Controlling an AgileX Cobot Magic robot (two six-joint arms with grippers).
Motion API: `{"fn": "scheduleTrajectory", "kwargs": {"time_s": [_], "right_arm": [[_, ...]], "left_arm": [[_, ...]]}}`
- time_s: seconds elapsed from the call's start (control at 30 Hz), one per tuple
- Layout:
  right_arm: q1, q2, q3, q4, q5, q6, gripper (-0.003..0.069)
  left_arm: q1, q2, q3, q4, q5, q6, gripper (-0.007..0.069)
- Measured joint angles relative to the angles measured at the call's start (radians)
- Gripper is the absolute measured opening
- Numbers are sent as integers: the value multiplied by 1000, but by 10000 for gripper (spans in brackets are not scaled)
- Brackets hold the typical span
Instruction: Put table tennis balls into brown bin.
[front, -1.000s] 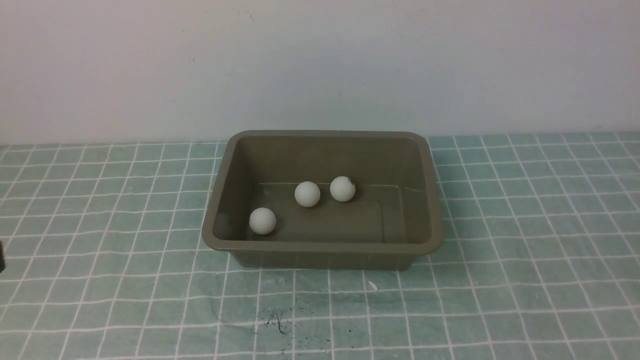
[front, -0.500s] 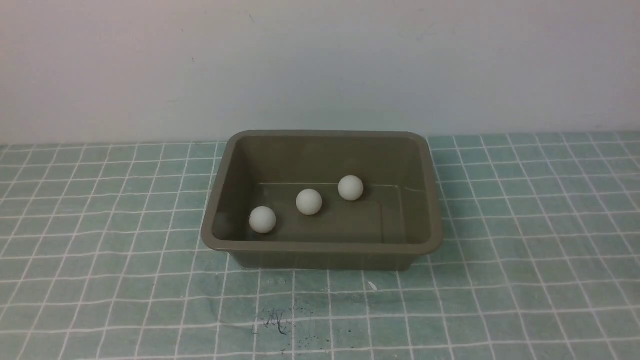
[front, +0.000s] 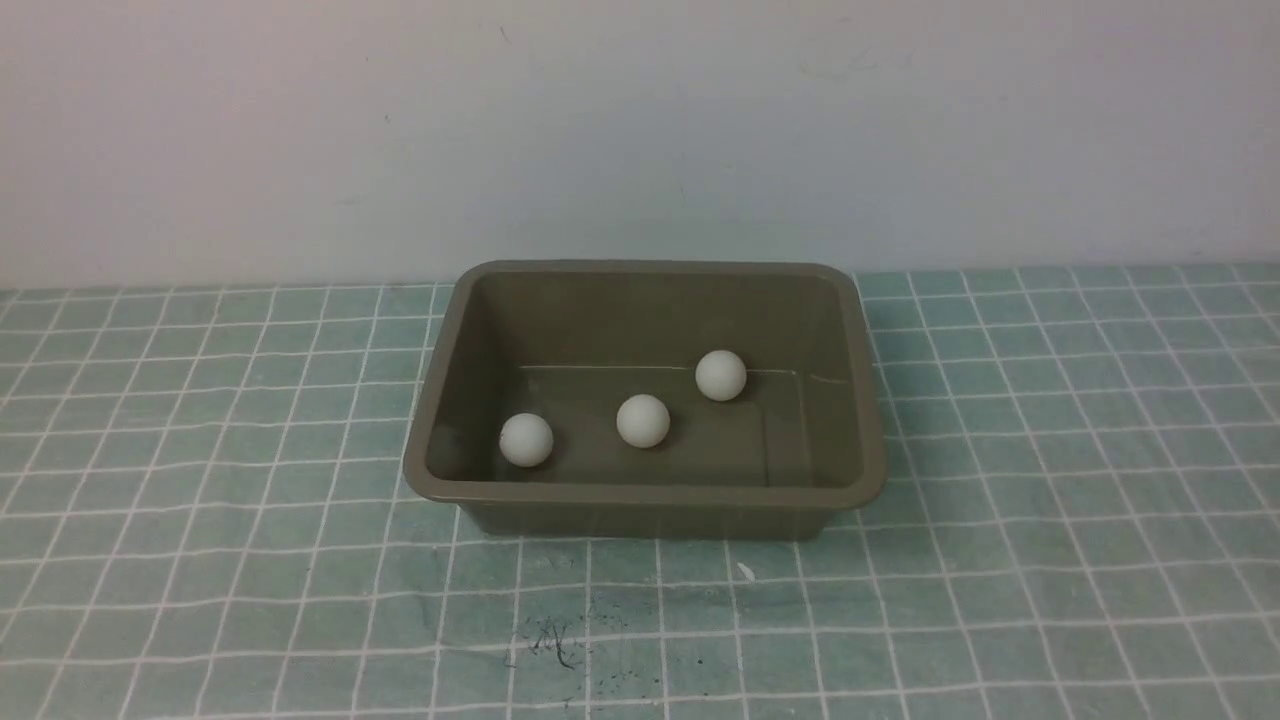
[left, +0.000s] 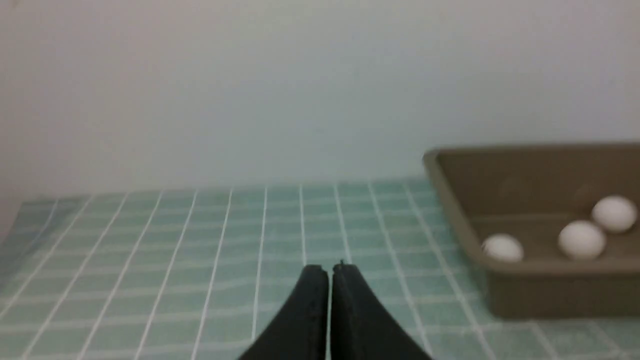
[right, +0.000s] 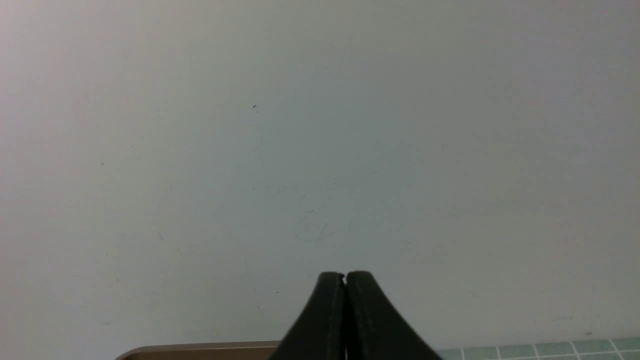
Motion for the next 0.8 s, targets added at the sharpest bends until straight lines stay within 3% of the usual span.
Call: {"fn": "scheduleTrajectory", "kwargs": {"time_s": [0.13,0.8], "right_arm": [[0,0,0,0,0,0,-13],[0,0,0,0,0,0,-13]], "left_arm": [[4,0,101,10,14,0,-5],[4,0,104,12,64,0,-5]]}}
